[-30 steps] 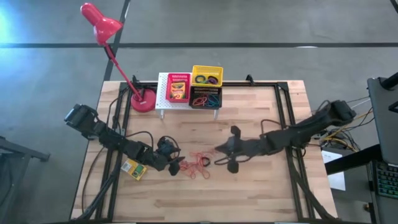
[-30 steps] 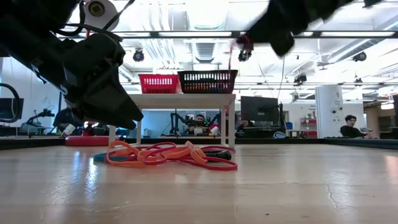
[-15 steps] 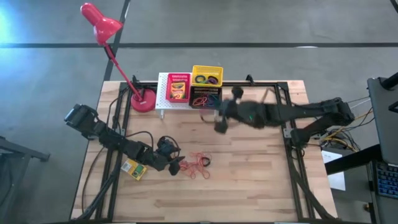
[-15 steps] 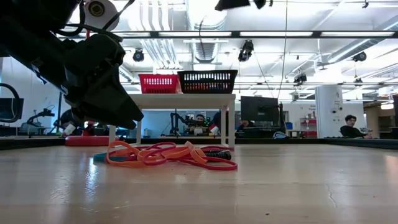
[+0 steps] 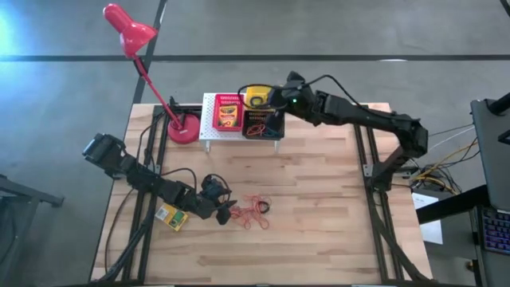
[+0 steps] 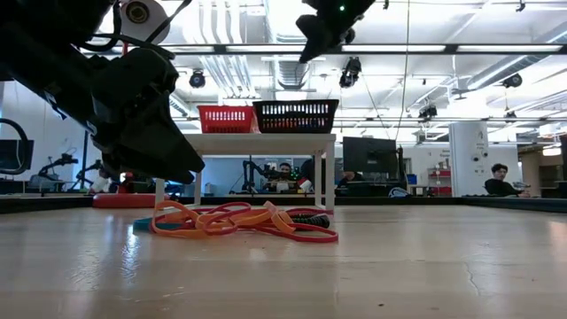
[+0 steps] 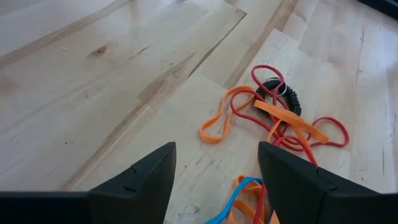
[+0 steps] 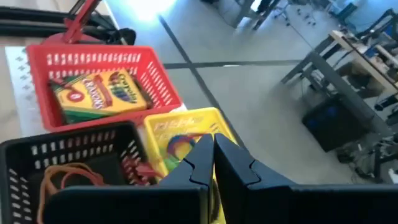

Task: Pick & Place Office Desk Supplies
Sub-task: Put the red rubber band into the black bin on the shelf, then put the blue rubber band into the black bin on the shelf

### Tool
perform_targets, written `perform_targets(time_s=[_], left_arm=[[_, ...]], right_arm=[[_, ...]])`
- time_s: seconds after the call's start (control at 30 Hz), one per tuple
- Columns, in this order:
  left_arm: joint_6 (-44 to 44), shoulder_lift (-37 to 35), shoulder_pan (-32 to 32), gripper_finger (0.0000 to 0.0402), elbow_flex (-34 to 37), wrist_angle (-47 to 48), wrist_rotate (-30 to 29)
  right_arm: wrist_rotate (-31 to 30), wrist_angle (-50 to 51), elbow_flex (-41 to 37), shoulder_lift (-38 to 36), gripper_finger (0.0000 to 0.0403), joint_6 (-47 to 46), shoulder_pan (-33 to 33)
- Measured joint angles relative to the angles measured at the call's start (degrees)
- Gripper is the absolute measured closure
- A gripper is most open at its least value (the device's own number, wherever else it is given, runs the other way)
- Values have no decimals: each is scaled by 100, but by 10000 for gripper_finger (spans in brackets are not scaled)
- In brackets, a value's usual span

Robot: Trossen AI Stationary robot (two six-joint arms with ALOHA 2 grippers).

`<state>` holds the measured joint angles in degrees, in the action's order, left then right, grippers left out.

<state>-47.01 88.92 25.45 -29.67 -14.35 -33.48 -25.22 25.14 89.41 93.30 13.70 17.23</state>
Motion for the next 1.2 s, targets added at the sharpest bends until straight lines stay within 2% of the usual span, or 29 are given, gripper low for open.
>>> perform_targets(time_s=[0.27, 0.47, 0.63, 0.73, 0.97, 1.07, 1.2], left_arm=[[-2, 0, -2, 170, 0, 0, 0], [-2, 0, -2, 170, 0, 0, -42], [-2, 0, -2, 170, 0, 0, -43], [-1, 0, -2, 170, 0, 0, -43], [-2, 0, -2, 170, 0, -4, -43], [-2, 0, -2, 170, 0, -36, -42], [-162, 0, -2, 170, 0, -55, -43]], right_arm=[[43, 348, -40, 3, 394, -99, -218], [86, 738, -91, -17, 394, -538, -264], [885, 964, -178, 135, 391, -738, -124], [1239, 1078, -182, 157, 372, -903, -43], [1223, 1148, -180, -38, 292, -945, -56], [1199, 1194, -248, -273, 271, -1079, -319], [1162, 1090, -664, -586, 269, -1138, -994]])
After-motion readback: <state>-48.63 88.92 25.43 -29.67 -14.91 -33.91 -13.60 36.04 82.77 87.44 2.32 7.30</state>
